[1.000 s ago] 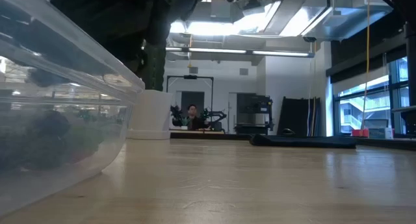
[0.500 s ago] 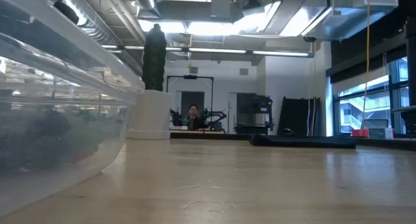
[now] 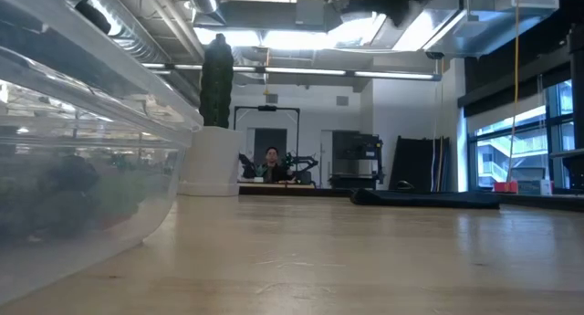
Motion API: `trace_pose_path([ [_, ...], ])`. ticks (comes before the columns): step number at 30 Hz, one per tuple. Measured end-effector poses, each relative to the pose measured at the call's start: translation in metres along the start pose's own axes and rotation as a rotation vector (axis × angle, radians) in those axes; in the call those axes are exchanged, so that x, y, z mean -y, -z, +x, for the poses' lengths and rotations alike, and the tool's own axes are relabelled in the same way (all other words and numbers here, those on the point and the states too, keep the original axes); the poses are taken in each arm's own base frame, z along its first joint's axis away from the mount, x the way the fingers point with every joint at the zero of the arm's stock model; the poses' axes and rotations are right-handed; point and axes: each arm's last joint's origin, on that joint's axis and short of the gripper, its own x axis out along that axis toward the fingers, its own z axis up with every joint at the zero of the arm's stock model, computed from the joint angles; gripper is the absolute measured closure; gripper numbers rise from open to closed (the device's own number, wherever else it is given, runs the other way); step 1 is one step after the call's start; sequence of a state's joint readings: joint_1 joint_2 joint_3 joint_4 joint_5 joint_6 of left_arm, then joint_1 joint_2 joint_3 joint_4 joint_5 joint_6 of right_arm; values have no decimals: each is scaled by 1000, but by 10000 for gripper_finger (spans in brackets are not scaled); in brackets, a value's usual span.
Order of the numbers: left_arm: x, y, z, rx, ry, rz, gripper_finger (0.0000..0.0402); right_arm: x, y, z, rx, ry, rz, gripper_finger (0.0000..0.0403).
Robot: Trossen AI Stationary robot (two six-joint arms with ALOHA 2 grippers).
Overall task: Pick and placing Produce into tupperware
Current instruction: Return to Home Position
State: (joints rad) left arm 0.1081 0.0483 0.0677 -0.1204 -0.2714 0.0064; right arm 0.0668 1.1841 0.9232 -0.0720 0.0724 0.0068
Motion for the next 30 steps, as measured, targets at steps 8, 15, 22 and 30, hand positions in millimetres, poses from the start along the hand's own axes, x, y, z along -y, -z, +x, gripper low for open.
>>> trace_pose_path([
  [8, 0, 0, 0, 0, 0, 2, 272, 17, 68, -51, 130, 90, 7, 222],
  [15, 0, 0, 0, 0, 0, 2, 272, 39, 118, -69, 180, 234, 8, 222],
  [22, 0, 0, 0, 2, 0, 2, 272, 52, 160, -88, 272, 364, 52, 222],
  [30, 0, 0, 0, 2, -15, 3, 272, 56, 179, -101, 328, 414, 78, 222],
])
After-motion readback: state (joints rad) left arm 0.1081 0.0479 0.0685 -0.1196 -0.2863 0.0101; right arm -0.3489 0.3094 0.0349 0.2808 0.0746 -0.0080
